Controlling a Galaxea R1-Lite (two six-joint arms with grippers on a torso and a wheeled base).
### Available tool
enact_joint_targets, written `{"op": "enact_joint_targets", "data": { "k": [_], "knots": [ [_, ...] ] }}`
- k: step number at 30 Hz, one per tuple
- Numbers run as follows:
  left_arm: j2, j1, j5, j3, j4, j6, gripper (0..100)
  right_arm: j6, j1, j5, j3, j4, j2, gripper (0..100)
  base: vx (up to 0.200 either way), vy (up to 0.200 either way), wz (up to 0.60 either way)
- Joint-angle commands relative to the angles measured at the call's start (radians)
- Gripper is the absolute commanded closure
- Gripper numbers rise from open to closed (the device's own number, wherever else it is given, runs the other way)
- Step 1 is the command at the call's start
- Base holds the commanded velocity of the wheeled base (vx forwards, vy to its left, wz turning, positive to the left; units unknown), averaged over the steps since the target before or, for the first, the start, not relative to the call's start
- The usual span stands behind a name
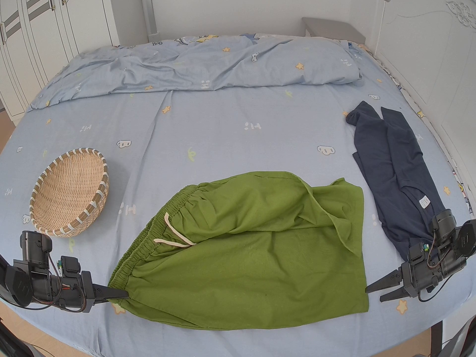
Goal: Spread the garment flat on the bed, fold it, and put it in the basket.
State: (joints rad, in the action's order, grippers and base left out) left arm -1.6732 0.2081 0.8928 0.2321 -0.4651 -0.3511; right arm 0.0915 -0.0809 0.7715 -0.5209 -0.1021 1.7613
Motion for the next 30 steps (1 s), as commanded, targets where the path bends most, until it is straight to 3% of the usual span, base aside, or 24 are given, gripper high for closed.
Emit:
{"op": "enact_joint_targets", "data": {
  "k": [1,30],
  "knots": [
    [-0.003,0.008,0.003,0.009,-0.001,0.000,100,-0.001,0.032,0.023,0.001,-0.001,0.053,0,0.000,0.000,0.00],
    [-0.020,0.017,0.014,0.013,-0.015,-0.002,100,0.033,0.197,0.020,-0.054,0.022,0.122,0,0.000,0.000,0.00]
  ]
}}
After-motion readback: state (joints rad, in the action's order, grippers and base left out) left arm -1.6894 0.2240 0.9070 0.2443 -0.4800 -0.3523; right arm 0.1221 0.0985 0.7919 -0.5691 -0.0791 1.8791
